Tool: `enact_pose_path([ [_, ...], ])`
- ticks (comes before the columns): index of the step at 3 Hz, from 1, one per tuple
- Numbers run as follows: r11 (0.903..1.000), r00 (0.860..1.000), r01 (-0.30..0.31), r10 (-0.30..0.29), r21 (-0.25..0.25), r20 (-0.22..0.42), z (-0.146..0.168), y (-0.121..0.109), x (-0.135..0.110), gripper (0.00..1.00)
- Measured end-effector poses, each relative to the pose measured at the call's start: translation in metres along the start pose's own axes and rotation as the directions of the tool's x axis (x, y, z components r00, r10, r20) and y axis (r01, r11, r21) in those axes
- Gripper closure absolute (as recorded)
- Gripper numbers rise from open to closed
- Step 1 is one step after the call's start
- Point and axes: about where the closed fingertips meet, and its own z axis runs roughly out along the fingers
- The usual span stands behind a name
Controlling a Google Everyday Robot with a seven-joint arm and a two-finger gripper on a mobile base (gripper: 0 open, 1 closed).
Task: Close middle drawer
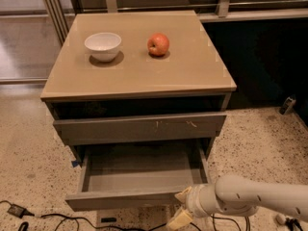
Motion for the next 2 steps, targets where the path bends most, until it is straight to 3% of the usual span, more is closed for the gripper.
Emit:
enact_pose_path([
  [1, 0.9998, 1.000, 0.017, -0.018, 0.011, 0.012, 0.004, -0.025, -0.017, 0.15],
  [2, 0.9989, 0.999, 0.040, -0.041, 0.022, 0.017, 0.008, -0.050, -0.034, 0.38],
])
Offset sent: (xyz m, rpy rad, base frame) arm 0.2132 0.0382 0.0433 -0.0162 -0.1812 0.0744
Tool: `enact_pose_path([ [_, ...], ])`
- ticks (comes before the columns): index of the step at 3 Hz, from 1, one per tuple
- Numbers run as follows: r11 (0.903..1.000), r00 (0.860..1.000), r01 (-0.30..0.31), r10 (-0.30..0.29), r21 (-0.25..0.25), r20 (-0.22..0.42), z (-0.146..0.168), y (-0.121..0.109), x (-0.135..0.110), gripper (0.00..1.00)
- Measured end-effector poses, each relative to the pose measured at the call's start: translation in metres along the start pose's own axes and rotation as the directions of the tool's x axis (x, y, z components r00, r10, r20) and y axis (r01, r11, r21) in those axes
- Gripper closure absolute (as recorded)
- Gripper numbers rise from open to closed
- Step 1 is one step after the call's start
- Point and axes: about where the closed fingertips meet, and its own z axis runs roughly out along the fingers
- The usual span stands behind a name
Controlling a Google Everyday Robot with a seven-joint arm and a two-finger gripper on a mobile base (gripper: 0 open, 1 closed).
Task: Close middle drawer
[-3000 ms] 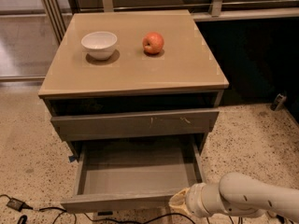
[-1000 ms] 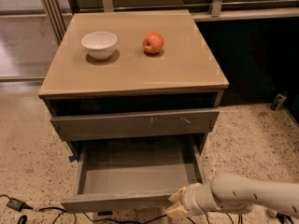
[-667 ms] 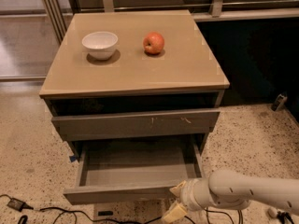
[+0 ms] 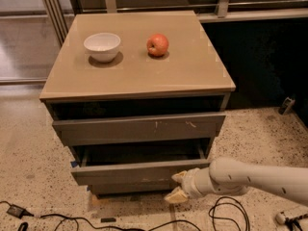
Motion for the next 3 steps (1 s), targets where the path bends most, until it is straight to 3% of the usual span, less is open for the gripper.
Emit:
enact_pose_path([
  [1, 0.9989, 0.999, 0.038, -0.038, 0.027, -0.005, 0.008, -0.043, -0.025, 0.61],
  [2, 0.9938, 0.997, 0.077, -0.079, 0.080, 0.020, 0.008, -0.084, -0.063, 0.54],
  [3, 0.9938, 0.997, 0.077, -0.079, 0.080, 0.020, 0.008, -0.084, -0.063, 0.23],
])
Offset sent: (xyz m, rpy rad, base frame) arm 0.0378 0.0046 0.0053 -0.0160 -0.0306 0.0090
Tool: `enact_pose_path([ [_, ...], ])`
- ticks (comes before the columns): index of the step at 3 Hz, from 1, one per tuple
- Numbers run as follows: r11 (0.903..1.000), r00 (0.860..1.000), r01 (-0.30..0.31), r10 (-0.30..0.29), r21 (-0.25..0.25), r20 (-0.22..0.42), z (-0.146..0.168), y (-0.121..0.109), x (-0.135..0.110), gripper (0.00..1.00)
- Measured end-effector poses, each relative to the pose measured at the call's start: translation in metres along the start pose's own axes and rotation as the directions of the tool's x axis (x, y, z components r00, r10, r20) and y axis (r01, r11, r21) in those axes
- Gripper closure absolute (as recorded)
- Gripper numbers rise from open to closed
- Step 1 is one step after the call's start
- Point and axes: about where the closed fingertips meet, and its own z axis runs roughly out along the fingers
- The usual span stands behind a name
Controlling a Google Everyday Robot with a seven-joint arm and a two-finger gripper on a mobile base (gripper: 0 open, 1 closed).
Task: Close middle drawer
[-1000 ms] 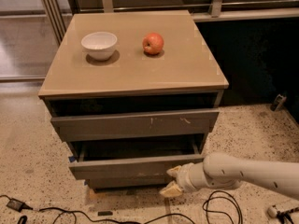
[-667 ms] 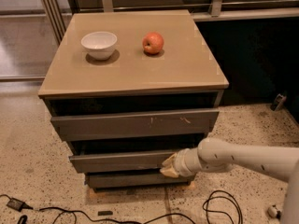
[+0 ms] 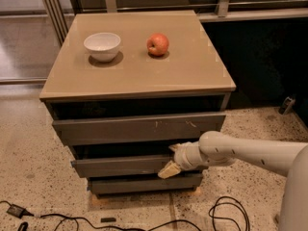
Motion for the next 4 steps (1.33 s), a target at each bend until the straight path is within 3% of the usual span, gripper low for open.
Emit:
enact_pose_path([
  [1, 1.0000, 1.000, 0.000, 0.000, 0.000, 0.000, 0.000, 0.000, 0.000, 0.01],
  [2, 0.9997, 1.000, -0.018, 0.018, -0.016, -0.001, -0.012, 0.025, 0.016, 0.00],
  [3, 0.9968, 0.998, -0.058, 0.059, -0.055, 0.025, -0.036, 0.064, 0.031, 0.00],
  [4, 0.9968, 0.998, -0.060, 0.061, -0.053, 0.025, -0.037, 0.063, 0.032, 0.00],
])
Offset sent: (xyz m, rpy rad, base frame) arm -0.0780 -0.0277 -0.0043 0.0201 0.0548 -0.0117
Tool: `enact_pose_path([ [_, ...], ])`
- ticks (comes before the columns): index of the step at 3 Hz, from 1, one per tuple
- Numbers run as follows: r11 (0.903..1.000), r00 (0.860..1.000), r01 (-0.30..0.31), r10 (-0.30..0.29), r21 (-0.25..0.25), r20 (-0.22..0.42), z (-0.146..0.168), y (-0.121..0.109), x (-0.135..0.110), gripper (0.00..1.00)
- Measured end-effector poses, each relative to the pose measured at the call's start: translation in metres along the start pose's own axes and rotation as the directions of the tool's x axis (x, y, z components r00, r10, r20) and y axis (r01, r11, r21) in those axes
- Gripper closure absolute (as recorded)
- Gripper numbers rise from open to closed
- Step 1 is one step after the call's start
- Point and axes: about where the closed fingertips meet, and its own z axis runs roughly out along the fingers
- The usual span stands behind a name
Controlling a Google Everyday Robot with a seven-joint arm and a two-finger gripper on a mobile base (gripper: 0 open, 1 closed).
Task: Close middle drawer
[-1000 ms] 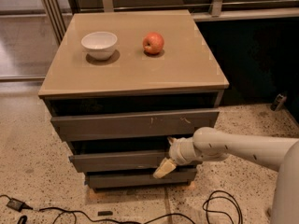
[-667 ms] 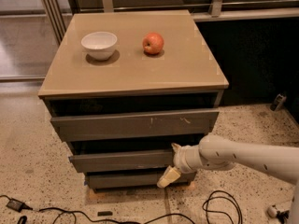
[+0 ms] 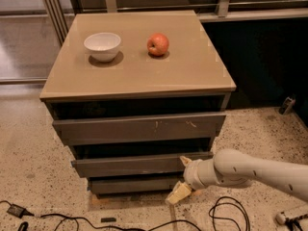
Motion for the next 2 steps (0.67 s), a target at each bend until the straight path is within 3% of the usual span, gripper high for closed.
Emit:
enact_pose_path([
  [2, 1.0000, 0.999, 0.004, -0.004, 0.002, -0.032, 0.015, -0.005, 0.002, 0.42],
])
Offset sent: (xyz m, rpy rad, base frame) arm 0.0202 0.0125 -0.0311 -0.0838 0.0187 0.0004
